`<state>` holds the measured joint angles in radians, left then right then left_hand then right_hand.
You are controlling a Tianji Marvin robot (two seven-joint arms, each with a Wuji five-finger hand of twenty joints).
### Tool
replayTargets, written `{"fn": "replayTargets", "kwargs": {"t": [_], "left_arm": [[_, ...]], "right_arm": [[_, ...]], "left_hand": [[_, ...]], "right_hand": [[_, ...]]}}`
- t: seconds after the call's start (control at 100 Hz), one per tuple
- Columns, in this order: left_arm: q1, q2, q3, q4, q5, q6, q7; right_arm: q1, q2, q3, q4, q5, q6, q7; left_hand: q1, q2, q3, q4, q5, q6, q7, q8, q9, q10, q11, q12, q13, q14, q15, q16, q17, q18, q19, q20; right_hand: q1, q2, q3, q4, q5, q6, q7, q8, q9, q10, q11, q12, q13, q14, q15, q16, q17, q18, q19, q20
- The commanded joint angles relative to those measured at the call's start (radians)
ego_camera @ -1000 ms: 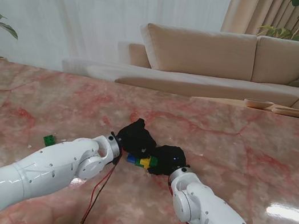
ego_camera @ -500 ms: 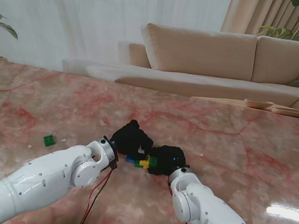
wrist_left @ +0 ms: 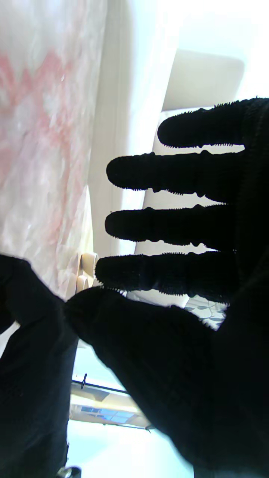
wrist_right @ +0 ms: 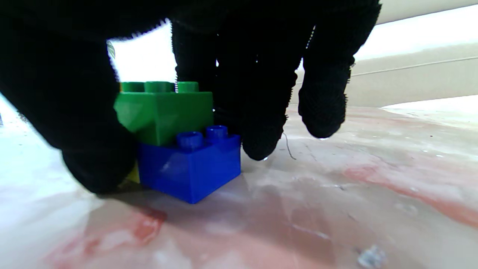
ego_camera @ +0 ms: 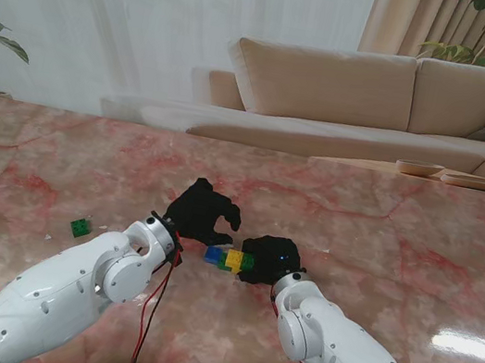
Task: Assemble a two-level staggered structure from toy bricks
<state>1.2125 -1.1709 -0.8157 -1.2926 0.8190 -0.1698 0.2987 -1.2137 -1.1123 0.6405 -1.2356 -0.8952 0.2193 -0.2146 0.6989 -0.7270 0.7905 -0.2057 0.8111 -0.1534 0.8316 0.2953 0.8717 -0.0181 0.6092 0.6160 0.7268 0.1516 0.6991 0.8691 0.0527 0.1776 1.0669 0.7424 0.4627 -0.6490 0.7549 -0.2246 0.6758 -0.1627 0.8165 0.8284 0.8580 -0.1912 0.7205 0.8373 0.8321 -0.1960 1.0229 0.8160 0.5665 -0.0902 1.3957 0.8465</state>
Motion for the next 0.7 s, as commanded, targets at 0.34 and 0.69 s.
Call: {"fn": "replayTargets", "kwargs": {"t": [0.34,0.69], "left_arm": [[0.202,0.108,-0.351,-0.198,0.167,-0.009,-0.213],[0.334,0.15,-0.589,-0.317,0.22,-0.072,-0.516]], "right_arm": [[-0.02,-0.008,-0.029,0.042,0.009,0.011,0.023],[-0.015,-0.008,-0.032,0.042,0.012,0.016,0.031]], "left_hand": [[-0.172,0.033,0.157,0.044,-0.063,0.055,-0.162,0.063,-0.104,0.003,-0.074,-0.06,-0.09,-0.011,-0.135,-0.052,-0.012,0.01,-0.038,0.0],[-0.17,0.075,0.147,0.056,-0.164,0.065,-0.31,0.035,-0.255,0.011,-0.186,-0.131,-0.22,-0.023,-0.273,-0.125,-0.053,-0.015,-0.144,-0.037]], "right_hand": [[0.039,0.039,0.014,0.005,0.036,-0.08,-0.112,-0.129,0.017,-0.019,-0.017,-0.017,0.035,-0.038,0.028,0.026,0.009,-0.019,0.051,-0.009],[0.039,0.035,0.021,0.006,0.031,-0.079,-0.109,-0.134,0.012,-0.019,-0.018,-0.018,0.03,-0.037,0.025,0.024,0.004,-0.019,0.048,-0.014]]}}
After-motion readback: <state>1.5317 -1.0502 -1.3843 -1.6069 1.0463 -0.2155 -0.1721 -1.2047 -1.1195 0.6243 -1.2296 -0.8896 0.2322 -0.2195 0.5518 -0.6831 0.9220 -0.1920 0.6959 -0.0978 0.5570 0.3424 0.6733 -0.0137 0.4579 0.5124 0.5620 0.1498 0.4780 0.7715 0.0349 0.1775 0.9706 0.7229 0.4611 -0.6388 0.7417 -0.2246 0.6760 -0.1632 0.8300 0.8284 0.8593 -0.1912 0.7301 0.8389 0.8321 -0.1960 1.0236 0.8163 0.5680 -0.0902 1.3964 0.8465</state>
